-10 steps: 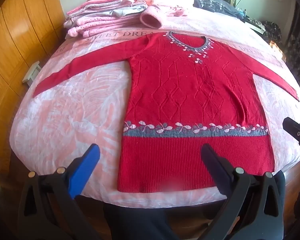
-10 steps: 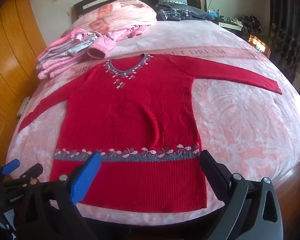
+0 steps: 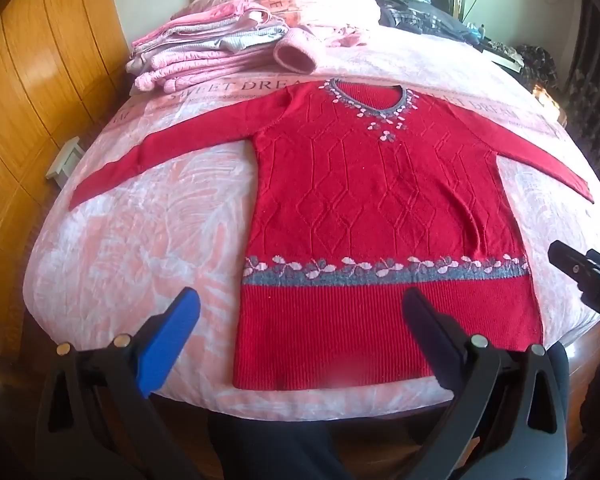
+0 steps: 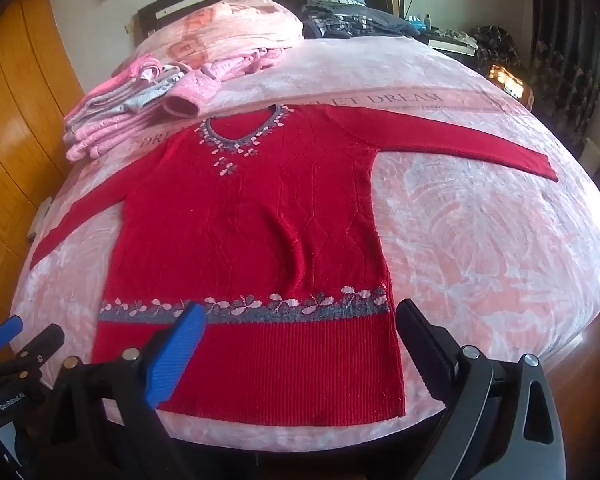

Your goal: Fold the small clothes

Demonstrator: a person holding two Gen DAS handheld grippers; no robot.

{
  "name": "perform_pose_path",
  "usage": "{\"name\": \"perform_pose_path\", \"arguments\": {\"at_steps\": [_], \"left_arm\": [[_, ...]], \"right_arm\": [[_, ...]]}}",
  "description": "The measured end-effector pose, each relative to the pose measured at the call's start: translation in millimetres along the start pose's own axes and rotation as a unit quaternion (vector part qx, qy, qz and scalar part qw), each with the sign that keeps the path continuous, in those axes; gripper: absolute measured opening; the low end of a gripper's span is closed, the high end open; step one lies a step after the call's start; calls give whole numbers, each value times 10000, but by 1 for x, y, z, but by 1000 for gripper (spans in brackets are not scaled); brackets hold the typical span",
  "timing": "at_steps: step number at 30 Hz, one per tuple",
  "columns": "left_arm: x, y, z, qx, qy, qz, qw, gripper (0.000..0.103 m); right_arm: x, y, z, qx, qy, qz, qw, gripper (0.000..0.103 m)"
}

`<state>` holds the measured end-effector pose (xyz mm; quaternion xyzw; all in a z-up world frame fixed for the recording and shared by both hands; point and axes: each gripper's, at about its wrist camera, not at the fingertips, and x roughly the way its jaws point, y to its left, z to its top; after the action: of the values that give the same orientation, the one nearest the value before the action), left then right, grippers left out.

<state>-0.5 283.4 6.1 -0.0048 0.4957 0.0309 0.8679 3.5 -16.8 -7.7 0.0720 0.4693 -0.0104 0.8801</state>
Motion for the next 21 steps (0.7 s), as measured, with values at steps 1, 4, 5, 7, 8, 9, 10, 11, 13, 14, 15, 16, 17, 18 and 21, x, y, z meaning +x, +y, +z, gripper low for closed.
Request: {"name": "perform_pose_path", "arguments": {"at_steps": [1,4,5,7,8,9,10,11,13,14,15,16,17,18,21], "left_arm": [[-1,4,0,-43,-18,-44,10000,100],[-4,6,1,-61,-65,-38,10000,100],[-5,6,2,-64,-79,-39,9999,100],[-5,6,2,-70,-83,-47,9999,100],[-6,6,3,-68,-82,-45,9999,100],[-6,5,2,-61,-86,-41,9999,100],[-7,5,3,-57,-87,-42,9999,100],[-7,6,3,-55,-83,-46,9999,100],[-6,5,3,-68,-71,-61,9999,100],[-7,5,3,-70,-75,-64,9999,100],[-6,4,3,-67,-71,-61,9999,100],[-6,4,3,-69,-67,-60,9999,100],[-6,5,3,-74,-63,-62,9999,100],[-5,4,3,-73,-69,-67,9999,100],[-5,4,3,-64,-77,-50,9999,100]], "right_arm": [[0,0,0,0,1,-12,10000,96],[1,1,0,-24,-12,-61,10000,96],[1,2,0,-31,-5,-60,10000,96],[2,2,0,-38,12,-53,10000,97],[3,0,-1,-32,13,-30,10000,97],[3,0,0,-25,14,-19,10000,97],[4,0,-1,-28,10,-16,10000,97],[4,0,-1,-40,1,-18,10000,97],[4,-1,-1,-29,-5,4,10000,97],[4,-1,-1,-25,-9,16,10000,97],[4,-1,-1,-21,-10,30,10000,97],[4,-1,-1,-24,-10,33,10000,97],[4,-1,-1,-30,-14,27,10000,97],[5,-1,-1,-33,-15,17,10000,97],[6,-1,0,-30,-3,14,10000,97]]}}
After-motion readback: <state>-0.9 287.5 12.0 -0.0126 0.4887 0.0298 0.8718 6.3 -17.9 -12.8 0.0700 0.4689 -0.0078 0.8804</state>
